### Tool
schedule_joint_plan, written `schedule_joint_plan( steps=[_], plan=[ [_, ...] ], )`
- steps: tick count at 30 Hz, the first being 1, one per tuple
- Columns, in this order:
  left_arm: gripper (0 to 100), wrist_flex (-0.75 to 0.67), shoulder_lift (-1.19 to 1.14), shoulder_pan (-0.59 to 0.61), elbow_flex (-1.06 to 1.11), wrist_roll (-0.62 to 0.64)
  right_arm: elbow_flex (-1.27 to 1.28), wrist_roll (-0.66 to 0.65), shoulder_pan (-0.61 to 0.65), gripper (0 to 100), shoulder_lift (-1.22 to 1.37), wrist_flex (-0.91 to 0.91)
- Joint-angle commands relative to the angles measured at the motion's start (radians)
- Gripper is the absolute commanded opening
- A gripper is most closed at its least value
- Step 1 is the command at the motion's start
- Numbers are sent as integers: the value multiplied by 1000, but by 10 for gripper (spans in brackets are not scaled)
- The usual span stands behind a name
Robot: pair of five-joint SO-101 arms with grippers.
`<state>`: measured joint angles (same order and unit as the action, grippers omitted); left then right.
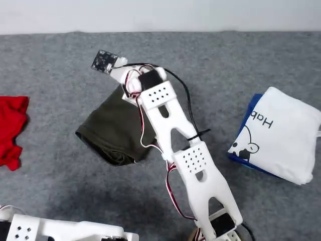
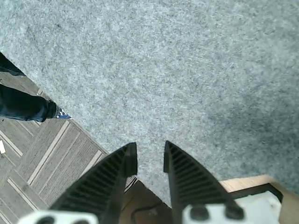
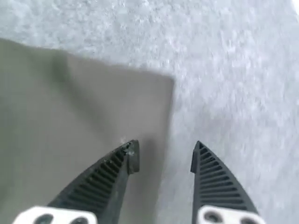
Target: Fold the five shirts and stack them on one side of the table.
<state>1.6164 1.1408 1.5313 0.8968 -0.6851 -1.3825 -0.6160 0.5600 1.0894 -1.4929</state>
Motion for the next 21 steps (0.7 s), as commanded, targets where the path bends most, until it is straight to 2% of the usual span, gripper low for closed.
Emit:
schedule_joint_plan(
  steps=[1,4,8,11,16,21],
  plan=[
    [103,8,2,-2,-45,-9,-34,115,15,193,-148,-177],
    [103,8,2,-2,-45,-9,-26,176,48,183,-189,-309],
    [103,8,2,-2,-42,-9,58,221,74,60,-251,-305],
    [103,8,2,-2,-42,-9,224,224,125,10,-320,-306],
    [103,8,2,-2,-42,-9,580,247,225,9,-492,-303],
    [103,8,2,-2,-38,-9,681,293,314,9,-552,-302]
  ],
)
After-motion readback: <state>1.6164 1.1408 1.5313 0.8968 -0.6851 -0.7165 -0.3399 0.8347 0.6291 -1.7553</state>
